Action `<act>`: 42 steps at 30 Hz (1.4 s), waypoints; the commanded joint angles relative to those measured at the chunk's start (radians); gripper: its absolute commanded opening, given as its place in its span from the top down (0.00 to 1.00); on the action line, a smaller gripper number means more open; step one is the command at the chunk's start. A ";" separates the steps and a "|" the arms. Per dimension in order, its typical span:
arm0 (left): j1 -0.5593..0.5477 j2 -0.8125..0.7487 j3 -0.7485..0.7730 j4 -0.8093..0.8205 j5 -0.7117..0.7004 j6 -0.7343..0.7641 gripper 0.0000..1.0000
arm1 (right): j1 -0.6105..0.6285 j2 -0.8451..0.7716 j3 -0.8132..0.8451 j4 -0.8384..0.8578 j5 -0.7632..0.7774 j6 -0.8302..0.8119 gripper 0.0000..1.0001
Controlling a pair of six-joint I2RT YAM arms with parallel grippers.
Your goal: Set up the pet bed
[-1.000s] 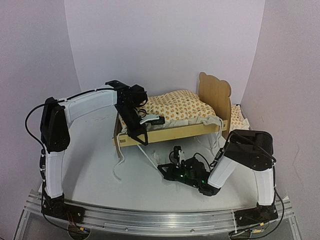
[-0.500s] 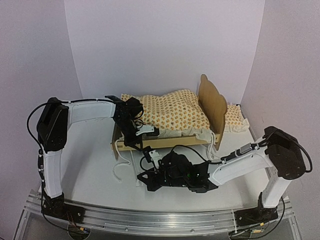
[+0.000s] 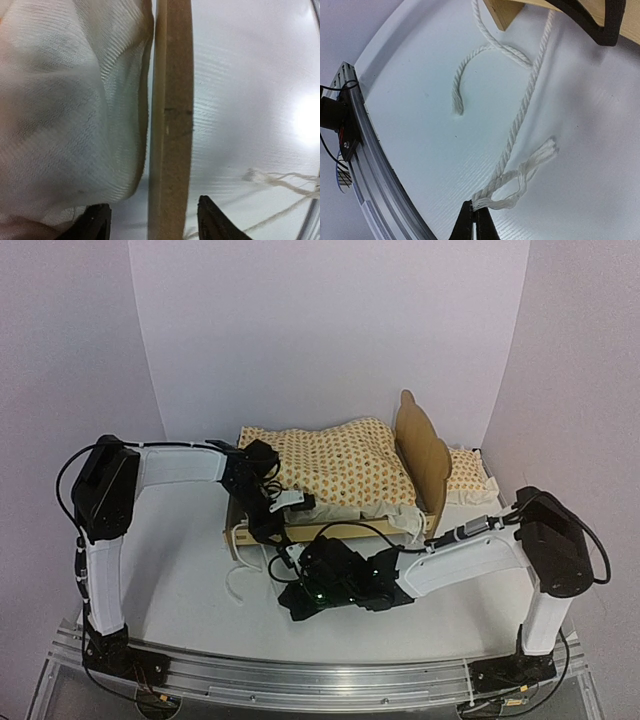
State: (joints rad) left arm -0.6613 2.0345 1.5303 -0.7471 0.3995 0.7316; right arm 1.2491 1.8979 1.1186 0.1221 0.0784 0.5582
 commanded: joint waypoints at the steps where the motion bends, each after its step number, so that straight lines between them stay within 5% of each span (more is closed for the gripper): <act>1: 0.011 -0.145 0.060 -0.084 0.249 0.029 0.34 | -0.011 -0.003 0.038 -0.140 -0.030 0.068 1.00; 7: 0.014 -0.241 0.185 -0.381 0.433 0.190 0.19 | -0.042 0.035 0.073 -0.174 -0.105 0.122 1.00; 11: 0.061 -0.344 0.145 -0.652 0.524 0.496 0.25 | -0.075 0.045 0.066 -0.174 -0.138 0.180 1.00; 13: 0.065 -0.418 0.020 -0.684 0.446 0.620 0.32 | -0.084 0.043 0.069 -0.174 -0.142 0.187 1.00; 16: 0.064 -0.492 -0.228 -0.606 0.246 0.740 0.44 | -0.085 0.037 0.084 -0.174 -0.131 0.176 1.00; 21: 0.061 -0.522 -0.494 -0.247 0.073 0.806 0.30 | -0.089 0.039 0.098 -0.178 -0.136 0.174 1.00; 26: 0.028 -0.445 -0.618 0.050 -0.014 0.829 0.26 | -0.089 0.047 0.100 -0.184 -0.136 0.183 1.00; 32: -0.022 -0.363 -0.666 0.197 -0.042 0.766 0.28 | -0.089 0.037 0.089 -0.187 -0.137 0.197 1.00; 35: -0.023 -0.328 -0.696 0.257 -0.089 0.758 0.41 | -0.089 0.039 0.098 -0.201 -0.152 0.201 1.00; 39: -0.023 -0.328 -0.710 0.275 -0.102 0.755 0.91 | -0.089 0.043 0.128 -0.276 -0.195 0.227 0.98; 42: -0.023 -0.354 -0.683 0.242 -0.076 0.710 1.00 | -0.086 0.030 0.133 -0.343 -0.237 0.243 0.67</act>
State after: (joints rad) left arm -0.6847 1.6810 0.8524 -0.5405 0.3701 1.4760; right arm 1.1587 1.9343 1.2101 -0.1125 -0.0809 0.7729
